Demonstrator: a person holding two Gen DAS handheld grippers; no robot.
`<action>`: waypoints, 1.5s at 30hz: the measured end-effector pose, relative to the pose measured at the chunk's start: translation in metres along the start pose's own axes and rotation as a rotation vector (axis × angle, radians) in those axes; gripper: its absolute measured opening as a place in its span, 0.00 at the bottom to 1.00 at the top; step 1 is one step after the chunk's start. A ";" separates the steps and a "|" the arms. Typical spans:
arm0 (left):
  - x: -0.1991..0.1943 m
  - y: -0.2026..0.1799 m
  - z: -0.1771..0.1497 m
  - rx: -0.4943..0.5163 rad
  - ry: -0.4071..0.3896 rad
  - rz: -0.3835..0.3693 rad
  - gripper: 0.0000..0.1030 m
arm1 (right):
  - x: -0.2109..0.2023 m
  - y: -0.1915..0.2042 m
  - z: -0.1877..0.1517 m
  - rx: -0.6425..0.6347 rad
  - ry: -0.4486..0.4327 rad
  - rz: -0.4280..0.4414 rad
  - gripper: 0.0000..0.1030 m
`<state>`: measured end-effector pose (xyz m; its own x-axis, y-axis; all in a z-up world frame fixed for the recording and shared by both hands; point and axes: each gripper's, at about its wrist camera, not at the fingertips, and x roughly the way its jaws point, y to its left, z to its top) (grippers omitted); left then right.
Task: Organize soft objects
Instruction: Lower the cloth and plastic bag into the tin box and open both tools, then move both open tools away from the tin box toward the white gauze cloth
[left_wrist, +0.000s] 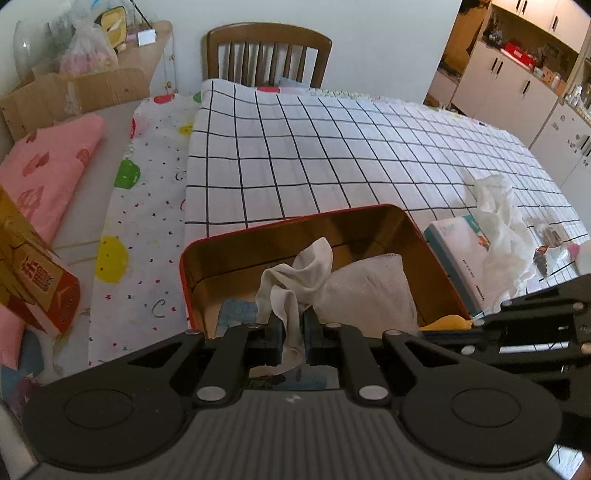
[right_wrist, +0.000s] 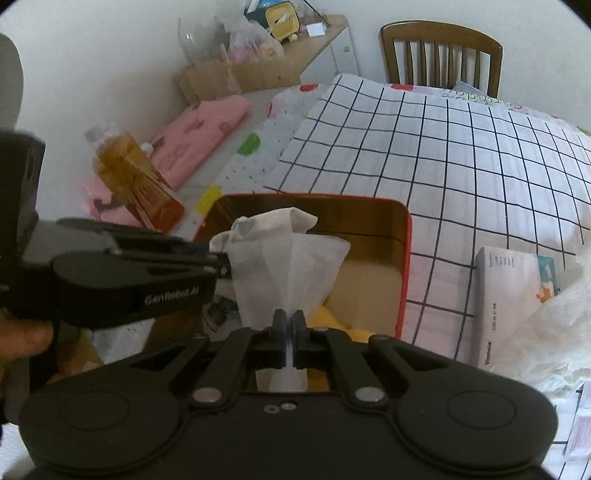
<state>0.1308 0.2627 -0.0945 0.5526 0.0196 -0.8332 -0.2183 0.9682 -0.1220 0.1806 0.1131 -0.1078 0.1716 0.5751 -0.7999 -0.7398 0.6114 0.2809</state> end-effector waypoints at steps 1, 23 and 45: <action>0.002 0.000 0.001 0.004 0.003 0.001 0.10 | 0.003 0.001 -0.001 0.000 0.003 -0.002 0.02; -0.013 0.000 0.001 0.029 -0.014 0.031 0.72 | -0.004 -0.012 0.001 -0.025 -0.008 0.022 0.30; -0.078 -0.025 -0.009 0.018 -0.136 0.013 0.76 | -0.089 -0.016 -0.006 -0.090 -0.166 0.049 0.59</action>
<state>0.0855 0.2344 -0.0315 0.6538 0.0651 -0.7538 -0.2127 0.9719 -0.1005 0.1737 0.0486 -0.0440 0.2336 0.6891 -0.6860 -0.8040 0.5337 0.2623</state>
